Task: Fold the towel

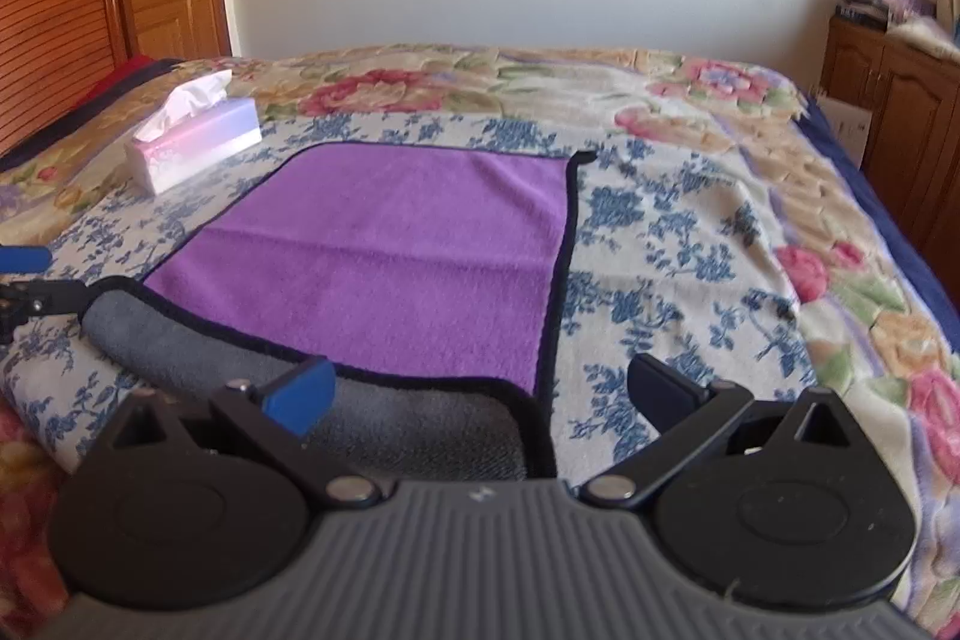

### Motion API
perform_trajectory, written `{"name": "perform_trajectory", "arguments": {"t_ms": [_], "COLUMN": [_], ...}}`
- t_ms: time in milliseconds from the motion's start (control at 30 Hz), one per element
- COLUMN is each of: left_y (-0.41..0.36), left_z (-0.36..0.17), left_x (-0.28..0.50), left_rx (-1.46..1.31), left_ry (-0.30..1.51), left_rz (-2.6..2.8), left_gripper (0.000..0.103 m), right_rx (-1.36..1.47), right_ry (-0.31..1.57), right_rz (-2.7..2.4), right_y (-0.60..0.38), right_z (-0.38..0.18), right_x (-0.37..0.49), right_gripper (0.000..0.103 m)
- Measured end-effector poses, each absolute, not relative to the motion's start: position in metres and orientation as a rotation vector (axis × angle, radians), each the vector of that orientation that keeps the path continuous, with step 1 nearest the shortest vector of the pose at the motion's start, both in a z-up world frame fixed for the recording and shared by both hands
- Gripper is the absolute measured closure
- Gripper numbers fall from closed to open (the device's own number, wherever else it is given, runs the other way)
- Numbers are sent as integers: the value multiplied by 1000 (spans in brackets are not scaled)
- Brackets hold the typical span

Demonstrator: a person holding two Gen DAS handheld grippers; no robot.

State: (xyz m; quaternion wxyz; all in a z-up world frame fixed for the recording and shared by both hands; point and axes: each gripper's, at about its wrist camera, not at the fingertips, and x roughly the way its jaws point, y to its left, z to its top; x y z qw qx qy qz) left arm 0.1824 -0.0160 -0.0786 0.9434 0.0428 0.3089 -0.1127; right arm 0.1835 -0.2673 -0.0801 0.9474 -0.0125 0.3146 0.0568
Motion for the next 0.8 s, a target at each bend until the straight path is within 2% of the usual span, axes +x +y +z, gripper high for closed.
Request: {"name": "perform_trajectory", "arguments": {"t_ms": [267, 367, 567, 800], "left_y": [-18, -17, -17, -19], "left_z": [-84, -86, -90, -93], "left_x": [190, 194, 199, 202], "left_rx": [83, 80, 70, 72], "left_ry": [659, 669, 688, 704], "left_rz": [-257, -262, -267, -277], "left_gripper": [35, 36, 39, 39], "right_rx": [5, 21, 43, 76], "right_ry": [674, 697, 734, 756], "right_rz": [138, 141, 136, 160], "right_y": [-271, -274, -278, -282], "right_z": [-84, -86, -92, -90], "right_x": [189, 193, 196, 198], "right_gripper": [1, 13, 15, 24]}}
